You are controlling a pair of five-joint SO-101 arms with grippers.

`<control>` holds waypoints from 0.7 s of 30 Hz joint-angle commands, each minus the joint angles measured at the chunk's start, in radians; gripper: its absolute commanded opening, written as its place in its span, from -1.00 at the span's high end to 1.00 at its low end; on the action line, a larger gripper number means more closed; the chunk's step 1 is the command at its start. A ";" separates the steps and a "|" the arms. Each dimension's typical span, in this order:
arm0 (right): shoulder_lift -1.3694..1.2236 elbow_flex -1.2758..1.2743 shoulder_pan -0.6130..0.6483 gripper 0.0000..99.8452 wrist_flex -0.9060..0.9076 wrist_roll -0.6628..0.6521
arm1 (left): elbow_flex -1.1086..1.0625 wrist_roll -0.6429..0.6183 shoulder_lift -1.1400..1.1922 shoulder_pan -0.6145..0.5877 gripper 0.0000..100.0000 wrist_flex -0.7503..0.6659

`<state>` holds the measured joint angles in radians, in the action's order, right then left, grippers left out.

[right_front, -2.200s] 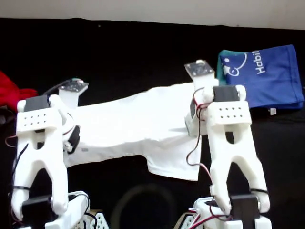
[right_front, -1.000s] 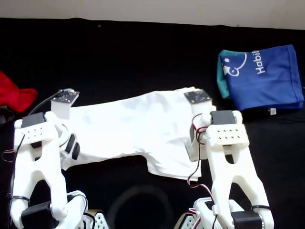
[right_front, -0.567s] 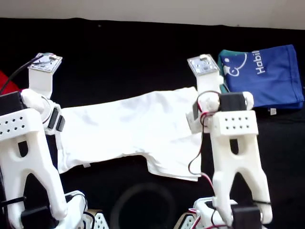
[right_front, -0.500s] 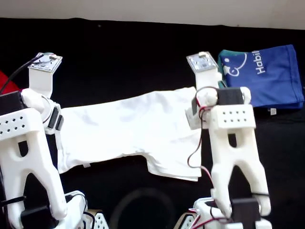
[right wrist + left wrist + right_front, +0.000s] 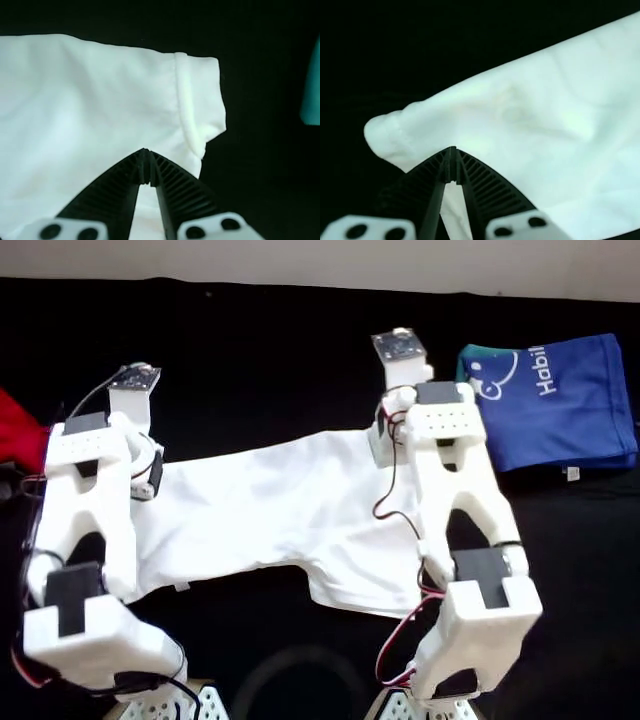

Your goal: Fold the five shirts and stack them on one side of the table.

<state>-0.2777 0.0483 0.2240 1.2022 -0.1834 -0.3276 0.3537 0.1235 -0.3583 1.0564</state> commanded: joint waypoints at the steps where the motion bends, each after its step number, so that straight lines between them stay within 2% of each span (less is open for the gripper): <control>1: -0.067 0.071 0.015 0.99 -0.056 0.012 | 0.136 -0.006 0.102 0.015 0.98 -0.015; 8: -0.277 0.180 -0.010 0.99 -0.099 0.011 | 0.386 -0.006 0.335 0.008 0.98 0.005; 18: -0.544 0.593 -0.056 0.99 -0.097 0.012 | 1.006 -0.006 0.684 0.007 0.98 0.275; 21: -0.599 0.700 -0.053 0.99 -0.019 0.012 | 1.208 -0.006 0.792 0.008 0.98 0.381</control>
<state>-0.8531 0.6252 0.1918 1.1331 -0.1788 0.6621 0.3537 0.8523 -0.3537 1.3587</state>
